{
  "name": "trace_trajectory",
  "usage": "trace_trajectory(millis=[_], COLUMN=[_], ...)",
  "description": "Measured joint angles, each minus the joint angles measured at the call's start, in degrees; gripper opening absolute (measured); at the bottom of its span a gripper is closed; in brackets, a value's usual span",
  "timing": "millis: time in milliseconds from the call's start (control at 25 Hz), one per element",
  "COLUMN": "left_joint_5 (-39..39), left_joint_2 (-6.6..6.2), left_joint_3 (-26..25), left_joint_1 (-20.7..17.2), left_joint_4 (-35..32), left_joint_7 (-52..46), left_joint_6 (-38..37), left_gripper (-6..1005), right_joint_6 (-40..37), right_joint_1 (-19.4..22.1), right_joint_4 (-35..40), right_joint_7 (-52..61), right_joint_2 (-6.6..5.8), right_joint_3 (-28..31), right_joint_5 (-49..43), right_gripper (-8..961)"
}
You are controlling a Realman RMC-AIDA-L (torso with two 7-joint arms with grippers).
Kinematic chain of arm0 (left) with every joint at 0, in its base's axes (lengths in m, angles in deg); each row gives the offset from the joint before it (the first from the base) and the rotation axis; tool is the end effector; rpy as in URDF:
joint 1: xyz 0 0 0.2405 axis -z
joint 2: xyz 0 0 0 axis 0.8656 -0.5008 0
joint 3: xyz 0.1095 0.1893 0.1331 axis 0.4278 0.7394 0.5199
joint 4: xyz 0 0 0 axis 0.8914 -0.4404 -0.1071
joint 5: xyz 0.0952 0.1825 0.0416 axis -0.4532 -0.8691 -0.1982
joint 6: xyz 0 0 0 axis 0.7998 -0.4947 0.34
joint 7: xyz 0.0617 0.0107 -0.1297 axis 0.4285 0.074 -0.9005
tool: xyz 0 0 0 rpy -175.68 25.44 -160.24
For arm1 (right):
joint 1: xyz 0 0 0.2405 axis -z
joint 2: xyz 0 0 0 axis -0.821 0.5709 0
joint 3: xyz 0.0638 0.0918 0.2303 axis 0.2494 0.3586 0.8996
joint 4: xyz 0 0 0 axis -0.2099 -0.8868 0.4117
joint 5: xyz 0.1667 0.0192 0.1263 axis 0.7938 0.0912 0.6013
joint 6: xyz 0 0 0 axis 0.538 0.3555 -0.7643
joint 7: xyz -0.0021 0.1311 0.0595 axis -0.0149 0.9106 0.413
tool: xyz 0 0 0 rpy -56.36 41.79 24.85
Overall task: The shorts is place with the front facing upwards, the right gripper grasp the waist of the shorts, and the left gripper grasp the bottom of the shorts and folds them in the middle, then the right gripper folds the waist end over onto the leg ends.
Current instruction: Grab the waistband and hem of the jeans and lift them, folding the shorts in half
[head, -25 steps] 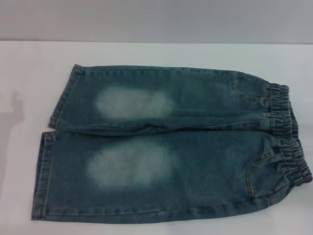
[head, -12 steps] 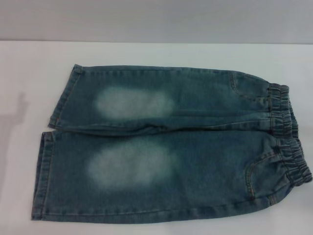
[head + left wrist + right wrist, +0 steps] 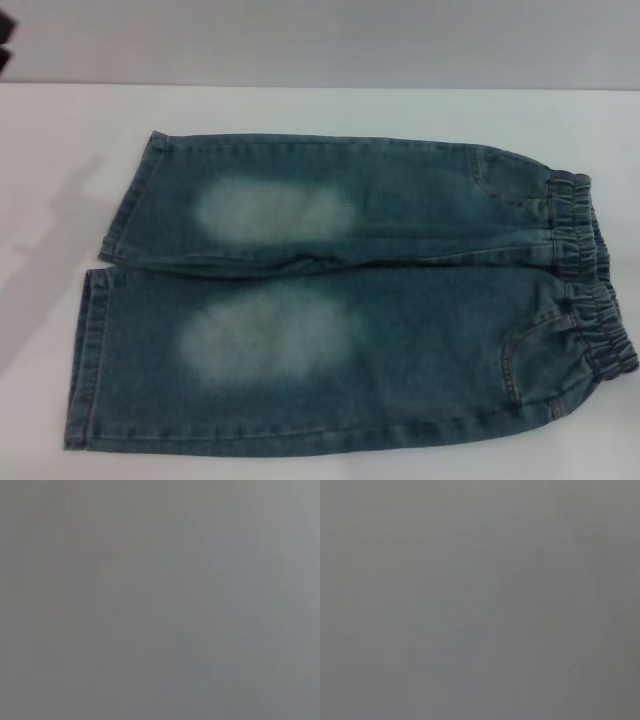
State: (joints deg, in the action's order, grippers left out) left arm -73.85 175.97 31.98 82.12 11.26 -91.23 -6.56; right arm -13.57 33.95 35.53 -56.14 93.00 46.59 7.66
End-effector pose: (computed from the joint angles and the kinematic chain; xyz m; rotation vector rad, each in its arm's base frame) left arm -0.3175 0.3051 0.0656 -1.5153 -0.5700 -1.3515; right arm 0.3826 0.2728 0.0589 -1.0353 0.6598 0.9094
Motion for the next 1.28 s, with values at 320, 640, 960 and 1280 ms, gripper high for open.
trace_trajectory(millis=[320, 640, 960, 1280], left_joint_5=[-14.05, -39.48, -60.3, -70.88], left_joint_2=[-9.71, -13.09, -13.66, -13.63], left_joint_3=[22.49, 15.02, 6.79, 6.57], left_joint_1=[1.18, 1.02, 5.16, 6.29], left_joint_4=[-20.22, -32.15, -33.14, -33.41], left_joint_7=[-42.05, -73.78, -90.34, -97.01], left_joint_6=[10.04, -0.88, -10.76, -12.09], left_gripper=[846, 846, 845, 844], right_joint_6=[1.12, 3.76, 5.58, 8.3], right_joint_1=[1.29, 3.01, 3.44, 3.36], right_joint_4=[0.83, 4.14, 6.78, 9.68], right_joint_7=[0.12, -0.22, -0.14, -0.28], right_joint_2=[0.01, -0.05, -0.24, -0.35], right_joint_3=[0.72, 2.07, 2.24, 2.36], right_joint_5=[0.18, 0.18, 0.18, 0.18], right_gripper=[610, 609, 610, 610])
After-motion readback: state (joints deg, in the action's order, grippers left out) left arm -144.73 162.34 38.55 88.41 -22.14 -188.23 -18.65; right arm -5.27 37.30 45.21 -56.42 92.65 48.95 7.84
